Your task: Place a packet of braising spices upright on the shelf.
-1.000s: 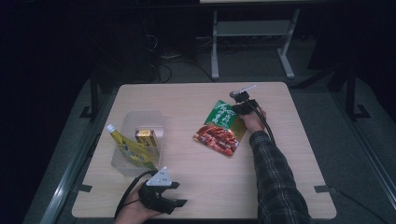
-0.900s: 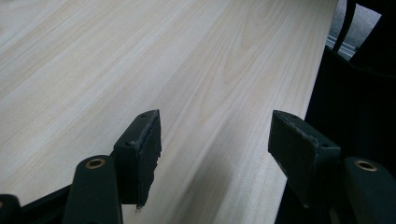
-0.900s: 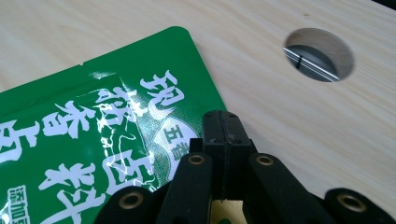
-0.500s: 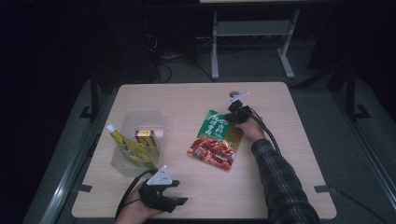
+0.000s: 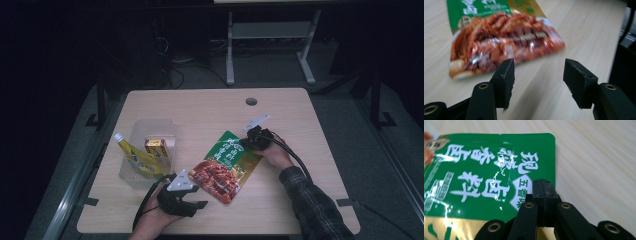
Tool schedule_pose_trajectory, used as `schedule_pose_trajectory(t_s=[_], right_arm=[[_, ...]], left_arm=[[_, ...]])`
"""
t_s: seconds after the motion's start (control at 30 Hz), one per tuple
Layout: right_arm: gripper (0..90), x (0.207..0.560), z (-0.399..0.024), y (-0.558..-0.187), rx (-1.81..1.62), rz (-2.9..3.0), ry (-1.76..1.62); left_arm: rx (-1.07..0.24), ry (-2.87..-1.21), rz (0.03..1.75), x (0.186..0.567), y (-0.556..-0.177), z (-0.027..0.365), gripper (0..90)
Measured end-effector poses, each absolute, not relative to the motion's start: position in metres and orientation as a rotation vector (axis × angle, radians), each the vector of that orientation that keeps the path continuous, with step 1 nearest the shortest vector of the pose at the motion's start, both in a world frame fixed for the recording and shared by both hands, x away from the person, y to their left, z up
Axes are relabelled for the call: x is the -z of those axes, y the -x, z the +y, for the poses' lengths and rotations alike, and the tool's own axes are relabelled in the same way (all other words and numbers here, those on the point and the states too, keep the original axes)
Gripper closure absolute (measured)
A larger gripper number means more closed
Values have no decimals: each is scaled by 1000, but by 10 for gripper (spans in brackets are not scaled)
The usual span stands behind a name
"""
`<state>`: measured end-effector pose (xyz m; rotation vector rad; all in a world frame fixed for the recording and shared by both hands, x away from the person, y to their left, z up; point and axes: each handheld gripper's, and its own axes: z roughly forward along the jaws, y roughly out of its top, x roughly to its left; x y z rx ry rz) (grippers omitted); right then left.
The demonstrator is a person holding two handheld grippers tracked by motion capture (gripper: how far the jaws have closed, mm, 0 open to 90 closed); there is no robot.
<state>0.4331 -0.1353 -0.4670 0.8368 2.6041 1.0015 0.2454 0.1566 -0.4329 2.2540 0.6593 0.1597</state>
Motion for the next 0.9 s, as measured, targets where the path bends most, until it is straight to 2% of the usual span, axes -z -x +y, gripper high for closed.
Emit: schedule_pose_trajectory(t_s=[0.2, 0.4, 0.47, 0.53, 0.67, 0.77, 0.9], right_arm=[[900, 465, -140, -415, -965, 2631, -786], [891, 465, -148, -405, -998, 2599, -826], [763, 460, -155, -404, -1035, 2592, -865], [719, 455, -161, -398, -1059, 2585, -889], [542, 448, -172, -382, -1090, 2585, -897], [452, 444, -180, -369, -1120, 2579, -899], [399, 439, -192, -348, -1146, 2581, -887]], left_arm=[[-206, -2263, 672, 430, -266, 142, 422], [-228, -2258, 721, 428, -295, 129, 369], [-242, -2267, 729, 428, -303, 125, 345], [-257, -2272, 734, 429, -310, 121, 324], [-265, -2307, 765, 435, -323, 114, 281], [-286, -2332, 790, 443, -332, 109, 226], [-273, -2338, 839, 454, -340, 106, 146]])
